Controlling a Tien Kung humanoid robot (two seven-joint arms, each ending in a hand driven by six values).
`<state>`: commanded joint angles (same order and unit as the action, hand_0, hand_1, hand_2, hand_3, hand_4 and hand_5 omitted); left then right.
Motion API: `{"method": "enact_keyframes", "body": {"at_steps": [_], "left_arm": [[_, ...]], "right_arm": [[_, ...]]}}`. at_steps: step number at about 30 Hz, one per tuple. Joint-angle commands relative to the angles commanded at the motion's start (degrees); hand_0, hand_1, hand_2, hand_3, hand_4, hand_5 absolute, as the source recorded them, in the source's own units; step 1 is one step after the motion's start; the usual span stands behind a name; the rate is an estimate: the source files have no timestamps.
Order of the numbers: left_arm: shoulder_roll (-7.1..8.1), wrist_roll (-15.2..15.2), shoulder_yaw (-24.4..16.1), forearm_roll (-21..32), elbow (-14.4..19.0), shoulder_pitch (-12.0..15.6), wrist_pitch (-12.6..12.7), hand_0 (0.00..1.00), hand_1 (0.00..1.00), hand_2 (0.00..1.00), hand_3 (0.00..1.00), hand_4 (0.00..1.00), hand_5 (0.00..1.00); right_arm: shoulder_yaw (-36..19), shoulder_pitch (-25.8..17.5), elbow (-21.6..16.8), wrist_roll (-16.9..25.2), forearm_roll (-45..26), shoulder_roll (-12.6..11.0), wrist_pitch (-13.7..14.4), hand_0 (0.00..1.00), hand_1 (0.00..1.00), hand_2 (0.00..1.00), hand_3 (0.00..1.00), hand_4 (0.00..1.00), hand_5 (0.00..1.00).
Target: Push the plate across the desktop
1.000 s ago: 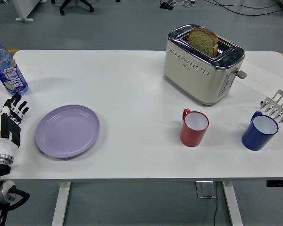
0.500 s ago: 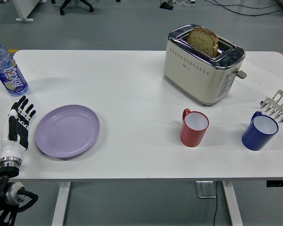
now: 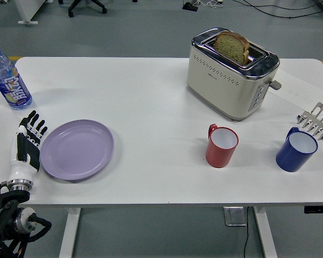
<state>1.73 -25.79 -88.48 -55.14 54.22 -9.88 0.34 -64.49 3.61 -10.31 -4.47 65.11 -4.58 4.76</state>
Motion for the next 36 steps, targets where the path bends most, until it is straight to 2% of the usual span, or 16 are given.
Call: {"method": "enact_keyframes", "body": {"at_steps": [12,36], "left_arm": [[-1.71,-0.02,1.7,0.31,-0.34,-0.64,0.73,0.888,0.919,0.963,0.893,0.515,0.998],[-1.73,-0.73,5.32,0.78,-0.4,-1.64,1.24,0.881,0.913,0.957,0.888,0.509,0.998]], "right_arm": [[-0.01,-0.23,0.0,-0.05,0.12,0.0,-0.01,0.608,0.545,0.634,0.626,0.131,0.36],[0.34,-0.72,0.0,0.0,0.12,-0.06,-0.09,0.607,0.545,0.635,0.626,0.13,0.359]]}}
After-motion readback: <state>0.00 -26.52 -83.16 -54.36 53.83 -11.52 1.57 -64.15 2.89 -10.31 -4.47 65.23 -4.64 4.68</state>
